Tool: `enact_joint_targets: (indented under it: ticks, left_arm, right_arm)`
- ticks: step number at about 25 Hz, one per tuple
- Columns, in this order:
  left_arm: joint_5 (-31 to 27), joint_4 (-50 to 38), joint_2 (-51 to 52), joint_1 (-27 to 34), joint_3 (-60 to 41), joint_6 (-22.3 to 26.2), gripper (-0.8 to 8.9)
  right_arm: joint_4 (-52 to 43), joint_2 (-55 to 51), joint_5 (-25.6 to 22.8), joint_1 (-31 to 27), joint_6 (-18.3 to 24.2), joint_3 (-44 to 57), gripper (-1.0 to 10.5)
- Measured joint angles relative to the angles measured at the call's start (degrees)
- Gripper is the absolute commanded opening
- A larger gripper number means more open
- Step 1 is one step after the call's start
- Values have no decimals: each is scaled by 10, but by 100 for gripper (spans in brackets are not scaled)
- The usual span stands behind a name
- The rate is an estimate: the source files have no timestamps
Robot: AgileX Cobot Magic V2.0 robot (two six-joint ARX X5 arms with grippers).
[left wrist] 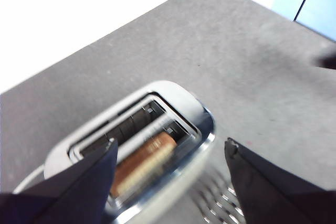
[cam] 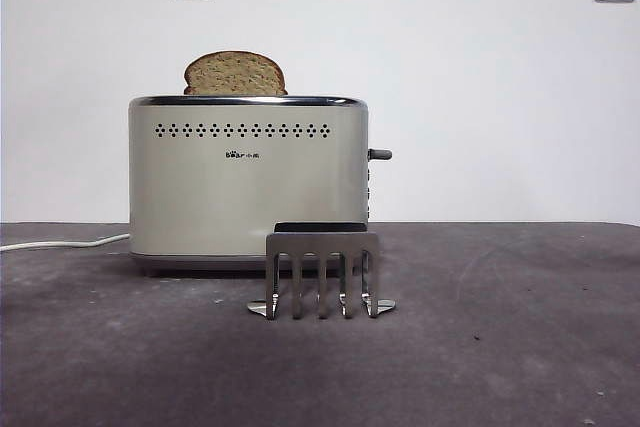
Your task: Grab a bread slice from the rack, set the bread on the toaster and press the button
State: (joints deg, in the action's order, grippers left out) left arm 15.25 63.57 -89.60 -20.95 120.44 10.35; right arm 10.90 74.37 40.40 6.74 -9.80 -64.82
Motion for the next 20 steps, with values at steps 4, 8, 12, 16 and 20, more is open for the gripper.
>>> enact_joint_targets:
  ticks: [4, 8, 12, 16, 20]
  left_arm:
    - [0, 35, 37, 0, 0, -15, 346]
    - [0, 49, 66, 0, 0, -21, 346]
    - [0, 59, 85, 0, 0, -25, 346]
    - [0, 68, 94, 0, 0, -29, 346]
    - [0, 81, 95, 0, 0, -29, 346]
  right_arm:
    - [-45, 73, 1, 9, -42, -16, -12]
    - [-54, 153, 1, 24, -55, -59, -12]
    - [-56, 221, 1, 38, -59, -105, -12]
    - [-58, 275, 1, 49, -61, -144, -12]
    - [-59, 318, -1, 57, -62, -179, -12]
